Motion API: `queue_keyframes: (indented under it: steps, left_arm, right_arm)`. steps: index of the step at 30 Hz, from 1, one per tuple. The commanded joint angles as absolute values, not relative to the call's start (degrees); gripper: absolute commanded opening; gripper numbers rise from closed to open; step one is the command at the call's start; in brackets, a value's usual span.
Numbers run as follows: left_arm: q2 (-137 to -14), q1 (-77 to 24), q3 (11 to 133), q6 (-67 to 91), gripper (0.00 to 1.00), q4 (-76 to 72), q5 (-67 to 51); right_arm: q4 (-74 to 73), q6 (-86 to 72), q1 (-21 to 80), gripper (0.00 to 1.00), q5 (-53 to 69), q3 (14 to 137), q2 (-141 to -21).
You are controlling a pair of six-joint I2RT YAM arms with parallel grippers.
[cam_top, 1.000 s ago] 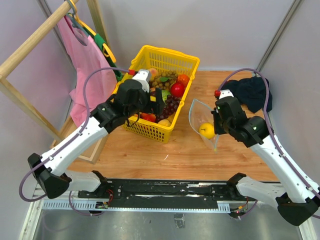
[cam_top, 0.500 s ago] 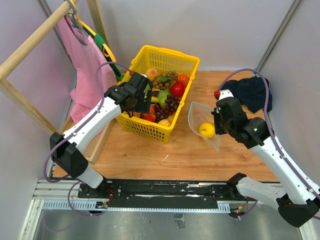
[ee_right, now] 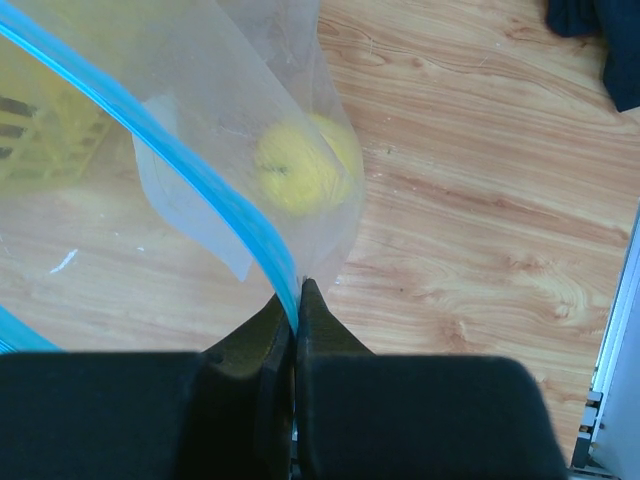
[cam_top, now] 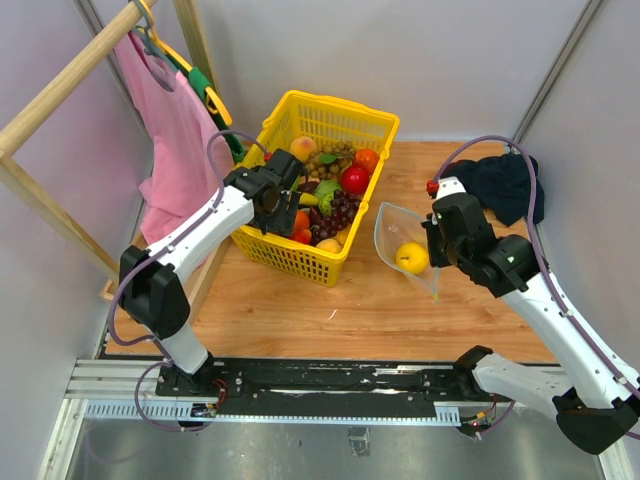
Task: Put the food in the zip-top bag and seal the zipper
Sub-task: Pick up the fake fruit from the bin.
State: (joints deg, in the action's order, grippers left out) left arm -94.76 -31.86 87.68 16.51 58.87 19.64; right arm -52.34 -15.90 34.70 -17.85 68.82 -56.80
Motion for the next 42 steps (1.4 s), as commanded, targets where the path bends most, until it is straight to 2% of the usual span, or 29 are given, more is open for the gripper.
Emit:
queue_keyframes:
  steps: [1, 9, 16, 22, 29, 36, 42]
  left_arm:
    - [-96.2, -31.0, 86.5, 15.9, 0.72, 59.2, 18.7]
    - [-95.6, -30.9, 87.0, 16.2, 0.54, 59.5, 17.5]
    - [-92.1, -30.9, 88.4, 16.6, 0.27, 60.1, 17.8]
    - [-87.7, -31.0, 91.1, 16.7, 0.11, 59.7, 18.3]
    - [-82.0, -31.0, 90.3, 15.7, 0.01, 55.0, 17.2]
    - [-74.1, -31.0, 86.8, 15.9, 0.0, 45.1, 12.7]
    - [-69.2, -31.7, 83.7, 18.3, 0.0, 36.9, 0.7]
  right_arm:
    - [-50.9, -14.5, 34.0, 0.01, -19.2, 68.2, -56.6]
    - [-50.6, -14.3, 33.9, 0.0, -19.7, 68.3, -56.7]
    - [-50.7, -14.6, 33.9, 0.01, -19.8, 68.7, -56.6]
    - [-51.1, -14.9, 33.9, 0.01, -20.4, 69.4, -56.6]
    - [-51.5, -15.3, 33.9, 0.01, -21.7, 70.1, -56.9]
    - [-51.7, -16.0, 34.0, 0.01, -22.0, 70.4, -57.3]
    - [-51.8, -16.7, 33.9, 0.0, -21.8, 70.8, -57.9]
